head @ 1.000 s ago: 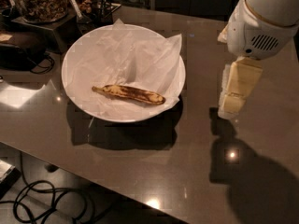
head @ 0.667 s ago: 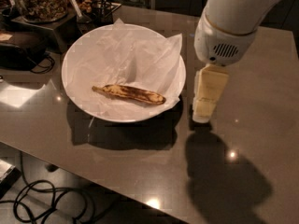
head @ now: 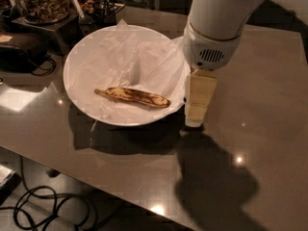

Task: Pick banana from white bowl

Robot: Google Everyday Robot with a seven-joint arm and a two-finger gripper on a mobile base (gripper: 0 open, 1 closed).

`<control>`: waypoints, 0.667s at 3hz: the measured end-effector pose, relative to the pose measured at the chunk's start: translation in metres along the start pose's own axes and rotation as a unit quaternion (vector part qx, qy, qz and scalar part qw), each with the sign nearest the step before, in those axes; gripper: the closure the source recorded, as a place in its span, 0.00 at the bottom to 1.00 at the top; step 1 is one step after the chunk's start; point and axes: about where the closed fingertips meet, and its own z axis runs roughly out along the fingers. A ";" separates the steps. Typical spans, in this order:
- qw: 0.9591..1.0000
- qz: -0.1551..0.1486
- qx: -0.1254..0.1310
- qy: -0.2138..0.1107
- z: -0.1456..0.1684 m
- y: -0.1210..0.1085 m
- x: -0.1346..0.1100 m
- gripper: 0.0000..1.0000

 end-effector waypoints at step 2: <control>0.996 -0.010 -0.038 -0.075 -0.036 0.002 -0.023 0.00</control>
Offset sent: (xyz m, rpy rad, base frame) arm -0.0137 0.0330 0.0436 0.2101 0.1608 0.1097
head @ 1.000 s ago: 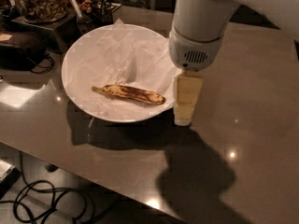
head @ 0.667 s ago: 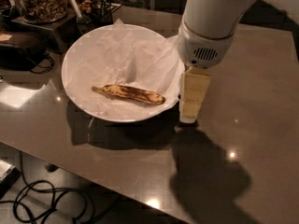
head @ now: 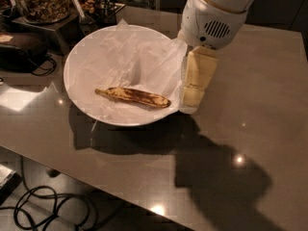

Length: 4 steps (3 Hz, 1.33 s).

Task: Pick banana from white bowl

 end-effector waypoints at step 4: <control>0.996 0.040 -0.061 0.046 0.059 -0.041 -0.040 0.19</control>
Offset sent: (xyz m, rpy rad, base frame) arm 0.0115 0.0349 -0.0098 -0.1019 0.1503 0.0144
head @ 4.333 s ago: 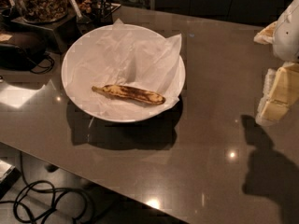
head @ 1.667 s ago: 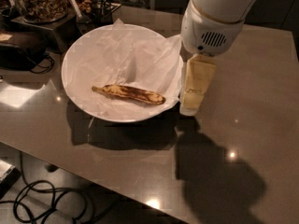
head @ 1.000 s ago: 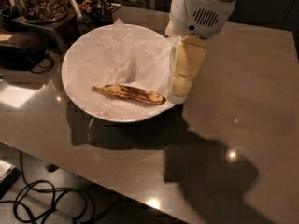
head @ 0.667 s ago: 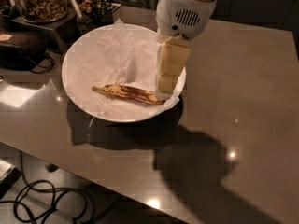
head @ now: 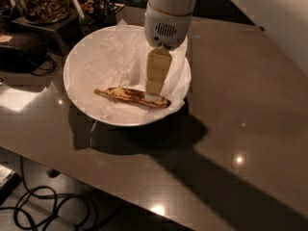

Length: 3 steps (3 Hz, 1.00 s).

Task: Pick banana from white bowl

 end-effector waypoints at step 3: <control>0.997 0.051 -0.056 0.007 0.045 -0.013 -0.016 0.31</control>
Offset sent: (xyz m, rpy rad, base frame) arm -0.0098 0.0005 -0.0467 -0.0784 0.2555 -0.0803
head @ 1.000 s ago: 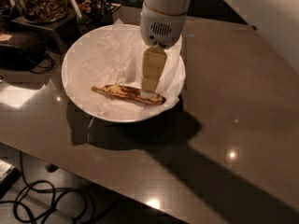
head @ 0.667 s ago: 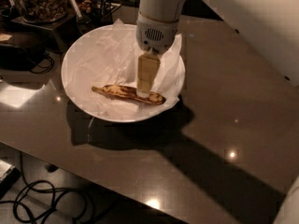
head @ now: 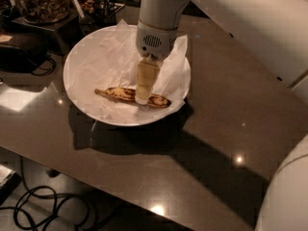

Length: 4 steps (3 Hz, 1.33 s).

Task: Pick banana from white bowl

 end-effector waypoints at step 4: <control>0.999 0.003 -0.034 0.020 0.033 -0.001 -0.014 0.39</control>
Offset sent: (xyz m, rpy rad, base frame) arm -0.0260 -0.0063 -0.0205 -0.0977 0.1719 0.0354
